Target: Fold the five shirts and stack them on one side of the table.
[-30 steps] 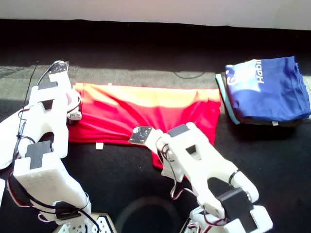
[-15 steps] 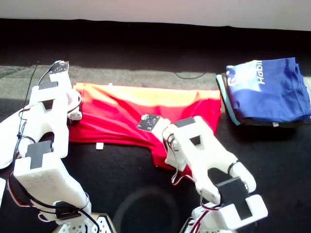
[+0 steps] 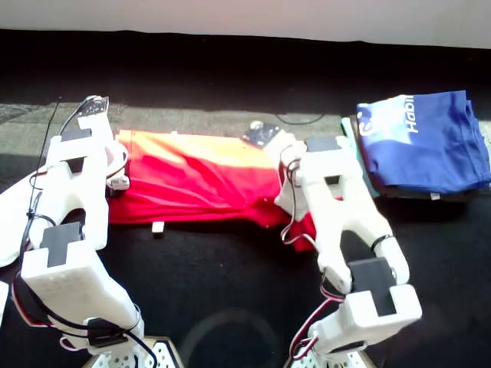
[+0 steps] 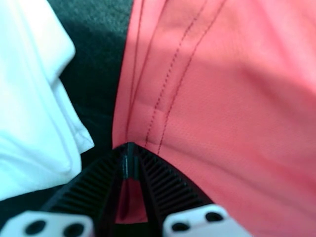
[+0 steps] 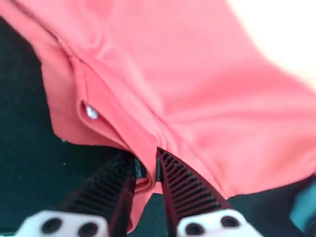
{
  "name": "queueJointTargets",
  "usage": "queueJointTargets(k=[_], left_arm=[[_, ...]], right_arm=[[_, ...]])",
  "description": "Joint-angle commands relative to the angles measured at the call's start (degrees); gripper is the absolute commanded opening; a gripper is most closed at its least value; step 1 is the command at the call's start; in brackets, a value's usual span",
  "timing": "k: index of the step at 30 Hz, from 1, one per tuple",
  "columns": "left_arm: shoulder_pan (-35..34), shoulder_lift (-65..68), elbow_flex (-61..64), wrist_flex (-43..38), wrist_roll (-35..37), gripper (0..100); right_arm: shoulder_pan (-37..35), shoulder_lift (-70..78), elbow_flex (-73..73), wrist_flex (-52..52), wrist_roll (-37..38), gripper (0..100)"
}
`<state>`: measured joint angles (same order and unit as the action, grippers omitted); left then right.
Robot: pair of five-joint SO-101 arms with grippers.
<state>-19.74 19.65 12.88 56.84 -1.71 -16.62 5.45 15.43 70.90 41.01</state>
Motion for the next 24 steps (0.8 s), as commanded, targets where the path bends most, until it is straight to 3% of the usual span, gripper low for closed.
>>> queueJointTargets(k=[1,10,14,19,24], left_arm=[[0.66,0.40,0.40,-1.32,0.18,1],[0.66,0.40,0.40,-1.32,0.18,1],[0.66,0.40,0.40,-1.32,0.18,1],[0.66,0.40,0.40,-1.32,0.18,1],[0.66,0.40,0.40,-1.32,0.18,1]], right_arm=[[1.01,4.70,-8.31,-1.80,-0.44,0.6],[0.75,24.75,-35.82,2.95,-0.88,5.3],[1.19,32.04,-47.69,5.23,-9.85,15.0],[2.51,39.52,-61.49,4.79,-21.63,15.3],[3.03,41.89,-71.96,10.42,-25.05,15.3]])
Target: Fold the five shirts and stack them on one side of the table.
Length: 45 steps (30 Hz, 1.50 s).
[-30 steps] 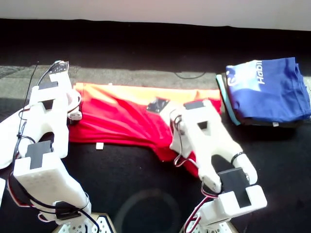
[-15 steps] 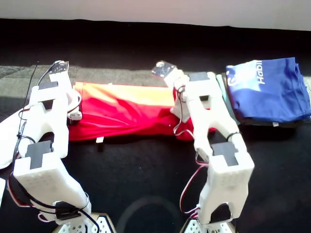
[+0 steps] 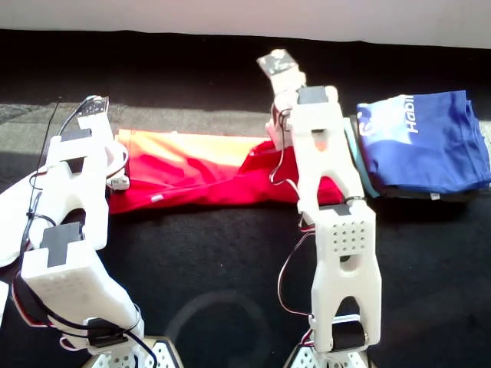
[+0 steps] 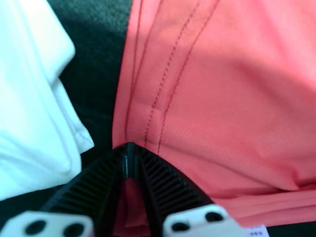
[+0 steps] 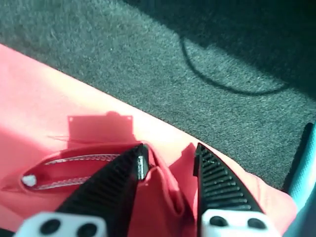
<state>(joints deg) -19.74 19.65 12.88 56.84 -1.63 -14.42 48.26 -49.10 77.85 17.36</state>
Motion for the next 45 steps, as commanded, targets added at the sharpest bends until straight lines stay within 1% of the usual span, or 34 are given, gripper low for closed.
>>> queueJointTargets(k=[1,5,7,10,12,16,18,20,21,22,25,28,30,33,36,38,42,43,45], left_arm=[[0.66,0.40,0.40,-1.32,0.09,1],[0.66,0.40,0.40,-1.32,0.09,1],[0.66,0.40,0.40,-1.32,0.09,1],[0.66,0.40,0.40,-1.32,0.09,1],[0.66,0.40,0.40,-1.32,0.09,1],[0.66,0.40,0.40,-1.32,0.09,1],[0.66,0.40,0.40,-1.32,0.09,1],[0.66,0.40,0.40,-1.32,0.09,1],[0.66,0.40,0.40,-1.32,0.09,1],[0.66,0.40,0.40,-1.32,0.09,1],[0.66,0.40,0.40,-1.32,0.26,1],[0.48,-0.66,-0.22,-0.79,0.35,1],[0.40,-3.30,-1.71,2.46,0.44,1],[1.45,-8.84,-3.91,8.09,0.53,1],[1.54,-11.91,-5.05,9.58,0.53,1],[0.92,-11.91,-5.49,9.32,0.44,5],[-0.48,-10.77,-5.49,6.24,0.44,18],[-0.66,-9.89,-5.67,5.27,0.44,20],[-1.27,-7.25,-7.08,4.40,0.35,20]], right_arm=[[0.75,-0.92,-9.36,5.76,-1.32,15.3],[0.04,-0.75,-18.59,17.54,-1.23,15.2],[-0.04,-0.75,-22.81,21.32,-1.23,15.2],[-0.04,-0.40,-27.91,22.11,-1.23,15.2],[-0.22,-0.31,-28.18,21.58,-1.23,15.2],[-2.51,0.31,-24.04,23.34,-1.32,14.6],[-4.44,0.40,-20.53,23.08,-1.23,9.4],[-7.34,0.40,-17.45,22.99,-1.23,1.2],[-8.66,0.40,-16.04,22.99,-1.32,0.2],[-9.89,0.40,-14.81,23.08,-1.41,1.3],[-11.65,-0.40,-13.93,23.25,-1.49,0.5],[-10.95,-3.47,-14.64,23.25,-1.49,0.5],[-9.63,-6.46,-13.32,23.25,-1.49,0.5],[-7.43,-11.30,-8.22,23.25,-1.41,0.5],[-6.11,-15.87,-1.19,23.25,-1.23,0.5],[-6.11,-18.59,3.21,23.16,-1.23,0.5],[-6.37,-22.99,9.98,22.99,-1.14,0.5],[-6.37,-23.78,11.12,22.99,-1.14,0.5],[-6.29,-25.54,12.88,22.99,-1.14,0.5]])
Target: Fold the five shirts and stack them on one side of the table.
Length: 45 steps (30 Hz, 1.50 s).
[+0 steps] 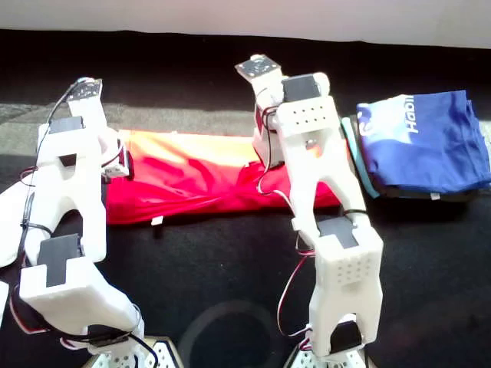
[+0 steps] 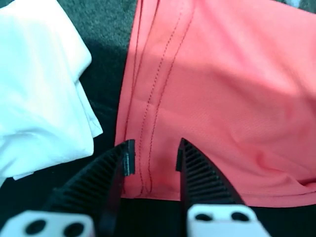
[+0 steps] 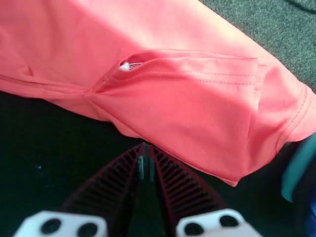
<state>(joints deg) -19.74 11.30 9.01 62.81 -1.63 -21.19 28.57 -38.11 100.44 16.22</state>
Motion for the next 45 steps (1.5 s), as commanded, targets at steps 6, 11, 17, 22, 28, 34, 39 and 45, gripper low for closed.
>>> queueJointTargets(k=[6,11,17,22,28,34,39,45], left_arm=[[-3.91,10.42,-11.91,-1.49,0.18,20],[-2.68,17.10,-14.46,-1.41,0.09,20],[0.40,20.44,-14.55,0.18,0.09,20],[3.65,21.05,-16.22,4.22,0.09,18],[5.05,21.05,-16.84,4.84,0.35,1],[3.91,20.35,-17.01,5.71,0.18,1],[-0.92,20.44,-24.75,14.51,0.09,1],[-4.70,20.53,-35.21,23.47,-2.90,1]], right_arm=[[0.57,-12.35,7.60,0.40,0.00,0.5],[0.66,-18.77,12.79,0.40,0.09,0.5],[0.75,-28.97,20.70,0.40,0.70,0.5],[4.09,-38.64,30.11,0.40,2.73,0.5],[17.63,-53.93,44.79,-4.44,2.99,0.5],[26.15,-67.30,71.78,-14.90,9.41,0.5],[32.22,-76.18,95.08,-31.08,9.93,0.5],[35.65,-82.95,112.57,-42.51,9.93,0.5]])
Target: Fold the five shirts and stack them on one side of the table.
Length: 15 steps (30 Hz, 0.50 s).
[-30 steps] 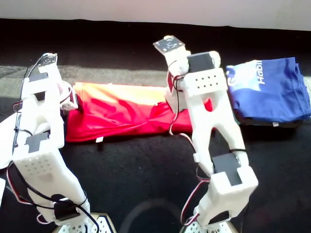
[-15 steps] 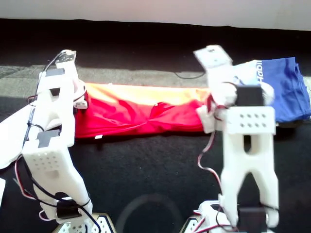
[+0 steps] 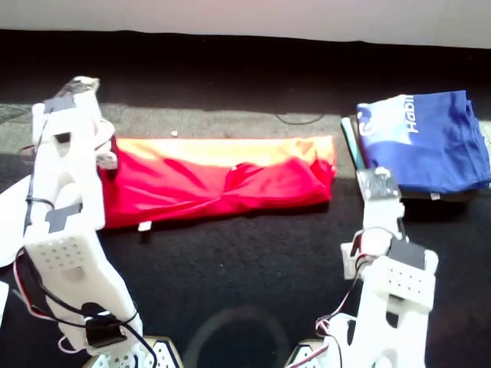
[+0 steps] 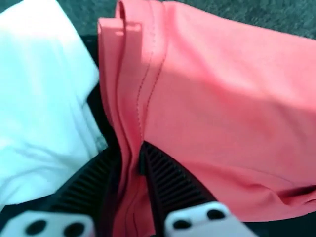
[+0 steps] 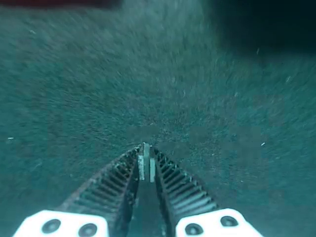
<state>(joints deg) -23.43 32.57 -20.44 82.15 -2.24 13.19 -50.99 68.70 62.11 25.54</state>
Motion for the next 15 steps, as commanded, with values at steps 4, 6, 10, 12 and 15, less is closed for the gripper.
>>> queueJointTargets(k=[4,6,10,12,15], left_arm=[[3.56,-0.84,-12.35,12.84,-2.29,1],[7.34,-0.84,-15.96,17.14,-2.29,1],[15.96,-0.92,-18.77,19.08,-2.20,1],[20.97,-0.92,-18.68,19.08,-2.20,1],[28.53,-0.92,-19.30,19.08,-2.20,1]], right_arm=[[1.27,-5.32,12.44,-9.45,0.62,0.5],[1.27,-6.02,16.13,-13.23,0.62,0.5],[1.27,-6.11,21.67,-19.74,0.44,0.5],[1.27,-6.11,22.46,-19.91,0.35,0.5],[1.27,-6.11,22.81,-20.00,0.35,0.5]])
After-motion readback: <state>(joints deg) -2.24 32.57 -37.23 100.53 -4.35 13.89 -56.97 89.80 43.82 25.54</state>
